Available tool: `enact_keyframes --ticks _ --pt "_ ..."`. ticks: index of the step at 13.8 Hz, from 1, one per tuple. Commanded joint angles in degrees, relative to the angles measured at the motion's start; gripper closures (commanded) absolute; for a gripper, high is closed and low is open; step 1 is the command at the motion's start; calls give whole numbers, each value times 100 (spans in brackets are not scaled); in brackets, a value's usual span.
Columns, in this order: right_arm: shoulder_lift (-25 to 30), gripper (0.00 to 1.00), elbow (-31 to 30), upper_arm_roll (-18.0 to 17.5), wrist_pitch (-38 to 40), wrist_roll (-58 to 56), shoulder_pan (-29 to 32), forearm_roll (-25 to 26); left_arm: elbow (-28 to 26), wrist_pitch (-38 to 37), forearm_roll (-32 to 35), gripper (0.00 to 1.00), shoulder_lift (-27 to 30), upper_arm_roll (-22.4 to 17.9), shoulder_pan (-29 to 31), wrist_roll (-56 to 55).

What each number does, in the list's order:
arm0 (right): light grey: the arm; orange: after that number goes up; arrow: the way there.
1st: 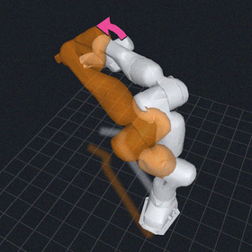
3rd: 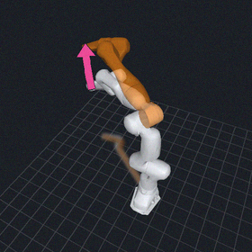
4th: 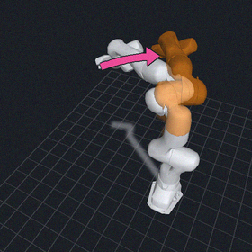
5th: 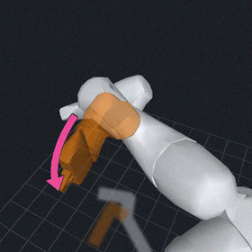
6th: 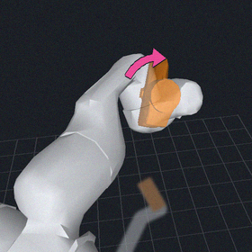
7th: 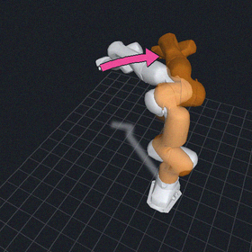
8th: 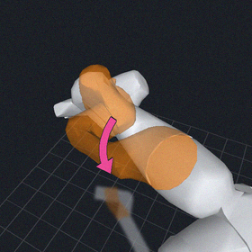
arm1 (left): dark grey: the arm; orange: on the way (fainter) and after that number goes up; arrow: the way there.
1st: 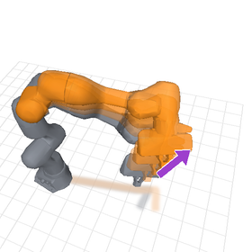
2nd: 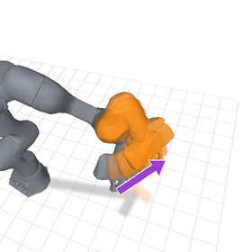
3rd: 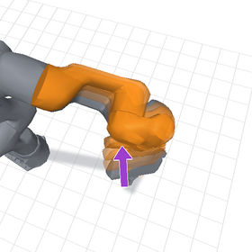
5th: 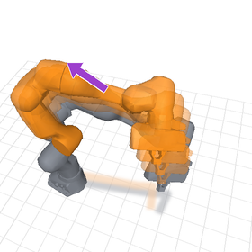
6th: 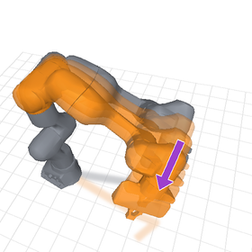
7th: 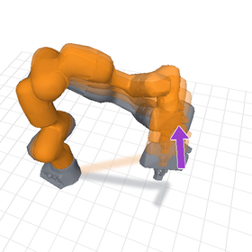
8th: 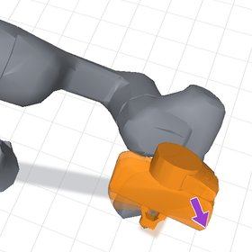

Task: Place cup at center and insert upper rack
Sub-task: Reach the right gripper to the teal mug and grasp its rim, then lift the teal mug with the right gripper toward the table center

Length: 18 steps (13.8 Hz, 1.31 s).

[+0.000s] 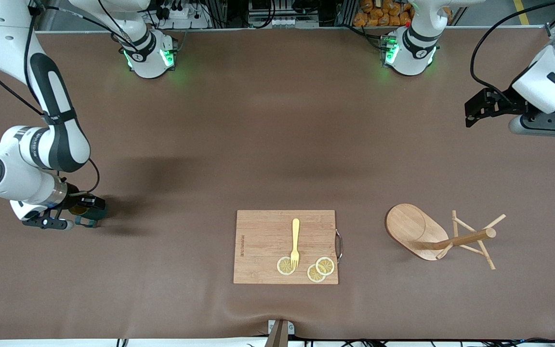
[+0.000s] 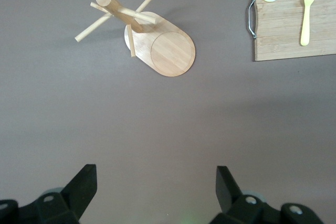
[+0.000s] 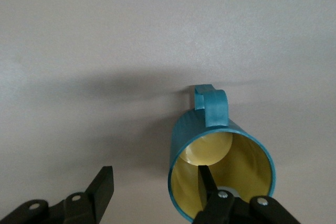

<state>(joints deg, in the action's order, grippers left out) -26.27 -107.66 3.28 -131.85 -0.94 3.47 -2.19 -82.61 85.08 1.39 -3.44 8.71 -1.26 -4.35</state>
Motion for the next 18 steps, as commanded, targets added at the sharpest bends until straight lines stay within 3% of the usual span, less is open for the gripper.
enact_keyframes --ticks 1,2,3,6,8,12,16,18 --pt "26 34 -342 -38 -419 -11 49 88 26 34 107 0 -25 34 108 101" --pt "26 37 -369 -38 -429 -11 49 88 26 35 81 0 -25 34 108 101" --pt "43 46 -387 -38 -429 -11 49 88 26 35 63 0 -25 34 108 101" --pt "44 83 -387 -38 -420 -11 75 88 26 43 107 0 -42 34 108 110" --pt "52 100 -387 -38 -394 -11 101 79 26 122 124 0 -42 34 108 101" --pt "236 100 -326 -38 -193 -20 75 79 34 122 133 0 -34 43 100 101" --pt "448 100 200 -46 869 50 -65 88 34 122 133 0 -34 43 108 101" --pt "535 100 184 -55 1003 286 -161 70 34 131 133 0 -34 34 108 101"
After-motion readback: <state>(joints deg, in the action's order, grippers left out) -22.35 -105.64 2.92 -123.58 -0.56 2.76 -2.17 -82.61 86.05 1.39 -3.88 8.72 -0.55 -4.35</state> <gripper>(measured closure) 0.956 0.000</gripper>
